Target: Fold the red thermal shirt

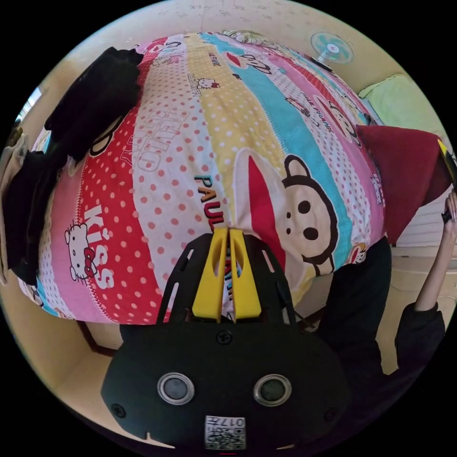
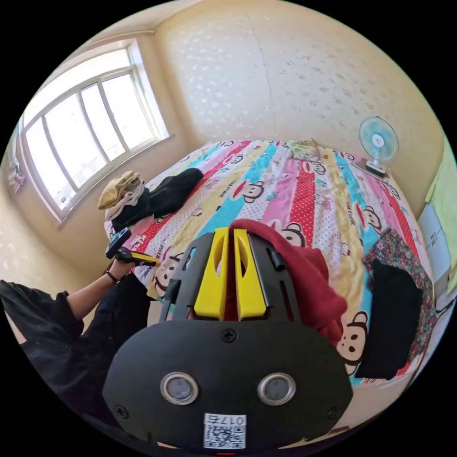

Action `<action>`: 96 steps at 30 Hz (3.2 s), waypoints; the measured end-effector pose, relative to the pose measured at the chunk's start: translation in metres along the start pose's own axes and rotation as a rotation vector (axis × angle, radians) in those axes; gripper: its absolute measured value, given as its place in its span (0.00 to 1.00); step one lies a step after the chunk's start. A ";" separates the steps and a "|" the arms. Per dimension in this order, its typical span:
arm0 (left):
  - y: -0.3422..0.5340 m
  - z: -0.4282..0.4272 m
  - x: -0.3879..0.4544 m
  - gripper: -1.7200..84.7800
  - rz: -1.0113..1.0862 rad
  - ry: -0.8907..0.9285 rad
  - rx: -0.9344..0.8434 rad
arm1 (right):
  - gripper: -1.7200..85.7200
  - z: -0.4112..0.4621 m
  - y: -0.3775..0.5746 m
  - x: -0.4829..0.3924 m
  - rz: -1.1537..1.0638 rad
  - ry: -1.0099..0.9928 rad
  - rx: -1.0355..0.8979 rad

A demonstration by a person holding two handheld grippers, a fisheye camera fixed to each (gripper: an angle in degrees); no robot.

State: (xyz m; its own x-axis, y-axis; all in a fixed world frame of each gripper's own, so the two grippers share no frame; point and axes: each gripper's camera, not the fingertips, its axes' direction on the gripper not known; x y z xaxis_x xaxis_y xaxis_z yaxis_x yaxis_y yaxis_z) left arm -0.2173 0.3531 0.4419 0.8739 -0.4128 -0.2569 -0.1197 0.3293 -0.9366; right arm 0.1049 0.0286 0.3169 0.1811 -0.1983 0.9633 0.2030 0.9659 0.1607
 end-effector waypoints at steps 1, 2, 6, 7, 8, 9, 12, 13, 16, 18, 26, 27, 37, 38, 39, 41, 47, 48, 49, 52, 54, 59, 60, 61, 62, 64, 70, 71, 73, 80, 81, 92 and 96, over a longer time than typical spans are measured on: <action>0.009 -0.002 -0.005 0.01 -0.013 0.021 0.041 | 0.04 0.011 0.001 -0.008 -0.018 -0.034 -0.039; 0.017 -0.005 -0.010 0.01 -0.029 0.053 0.068 | 0.03 0.036 0.008 -0.021 -0.048 -0.112 -0.129; 0.032 -0.014 -0.027 0.02 -0.064 0.212 0.031 | 0.03 0.099 0.066 -0.027 -0.008 -0.377 -0.360; 0.034 -0.020 -0.029 0.04 -0.059 0.277 0.035 | 0.03 0.104 0.077 -0.023 0.033 -0.380 -0.379; 0.035 -0.028 -0.027 0.07 -0.042 0.347 0.058 | 0.03 0.107 0.099 -0.014 0.121 -0.370 -0.383; 0.035 -0.033 -0.023 0.08 -0.027 0.379 0.070 | 0.03 0.102 0.122 -0.002 0.205 -0.370 -0.342; 0.016 -0.056 0.016 0.15 0.131 0.477 0.078 | 0.03 0.074 0.171 0.036 0.421 -0.271 -0.190; 0.003 -0.059 0.041 0.16 0.201 0.532 0.054 | 0.03 0.069 0.179 0.044 0.464 -0.223 -0.169; -0.033 -0.050 0.114 0.16 0.346 0.676 -0.048 | 0.04 0.058 0.213 0.084 0.689 -0.140 -0.125; -0.050 -0.038 0.156 0.15 0.391 0.631 -0.076 | 0.04 0.052 0.229 0.093 0.725 -0.234 0.022; -0.048 0.039 0.231 0.12 0.418 0.232 0.056 | 0.04 0.073 0.273 0.102 0.769 -0.187 0.132; -0.045 0.038 0.228 0.11 0.416 0.250 0.074 | 0.04 0.072 0.283 0.101 0.770 -0.192 0.176; -0.024 -0.070 0.026 0.02 0.065 0.661 0.312 | 0.03 0.076 0.307 0.093 0.634 -0.048 0.279; -0.015 -0.076 0.002 0.02 0.005 0.666 0.344 | 0.03 0.078 0.308 0.093 0.624 -0.040 0.281; -0.009 -0.078 -0.012 0.02 -0.036 0.685 0.377 | 0.03 0.078 0.310 0.094 0.616 -0.036 0.290; 0.023 -0.073 -0.073 0.01 -0.316 0.725 0.502 | 0.03 0.079 0.313 0.096 0.606 -0.031 0.311; 0.030 -0.040 -0.074 0.03 -0.287 0.784 0.339 | 0.05 0.080 0.320 0.101 0.565 -0.028 0.369; 0.024 -0.037 -0.062 0.03 -0.253 0.791 0.307 | 0.06 0.079 0.321 0.101 0.548 -0.025 0.383; 0.009 -0.029 -0.036 0.07 -0.188 0.811 0.237 | 0.06 0.079 0.322 0.101 0.542 -0.023 0.389; -0.034 -0.020 0.034 0.19 -0.027 0.895 0.140 | 0.10 0.078 0.326 0.105 0.526 -0.023 0.424; -0.059 -0.025 0.081 0.23 0.068 0.854 0.127 | 0.13 0.077 0.331 0.111 0.536 -0.029 0.445; -0.105 -0.050 0.196 0.24 0.123 0.485 0.393 | 0.16 0.079 0.339 0.124 0.563 -0.028 0.459; -0.110 -0.050 0.207 0.24 0.133 0.446 0.415 | 0.16 0.083 0.339 0.128 0.585 -0.027 0.439; -0.123 -0.043 0.229 0.23 0.140 0.373 0.418 | 0.16 0.084 0.339 0.131 0.595 -0.029 0.430; -0.139 -0.031 0.250 0.22 0.162 0.323 0.358 | 0.16 0.086 0.339 0.134 0.604 -0.037 0.422; -0.158 -0.020 0.278 0.21 0.225 0.306 0.288 | 0.16 0.086 0.340 0.137 0.598 -0.036 0.432; -0.153 -0.055 0.337 0.17 0.327 0.281 0.487 | 0.16 0.088 0.344 0.148 0.606 -0.064 0.460; -0.156 -0.062 0.347 0.16 0.344 0.292 0.503 | 0.16 0.089 0.344 0.151 0.609 -0.068 0.465; -0.172 -0.062 0.361 0.16 0.376 0.294 0.463 | 0.16 0.090 0.344 0.154 0.612 -0.072 0.466; -0.263 0.095 0.406 0.22 0.484 0.179 -0.302 | 0.17 0.093 0.345 0.162 0.598 -0.084 0.467; -0.261 0.107 0.403 0.22 0.488 0.204 -0.318 | 0.17 0.094 0.346 0.163 0.602 -0.088 0.469; -0.156 -0.012 0.231 0.09 0.159 0.892 0.169 | 0.17 0.095 0.351 0.161 0.613 -0.107 0.483; -0.102 -0.049 0.213 0.09 0.230 0.947 0.238 | 0.17 0.094 0.351 0.154 0.587 -0.119 0.476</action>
State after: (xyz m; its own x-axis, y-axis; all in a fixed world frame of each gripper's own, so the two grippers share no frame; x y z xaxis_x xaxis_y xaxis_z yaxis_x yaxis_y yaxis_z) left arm -0.0425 0.1900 0.4710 0.0939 -0.7895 -0.6065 -0.0512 0.6046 -0.7949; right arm 0.1134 0.3529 0.5419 0.0210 0.3626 0.9317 -0.3362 0.8802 -0.3349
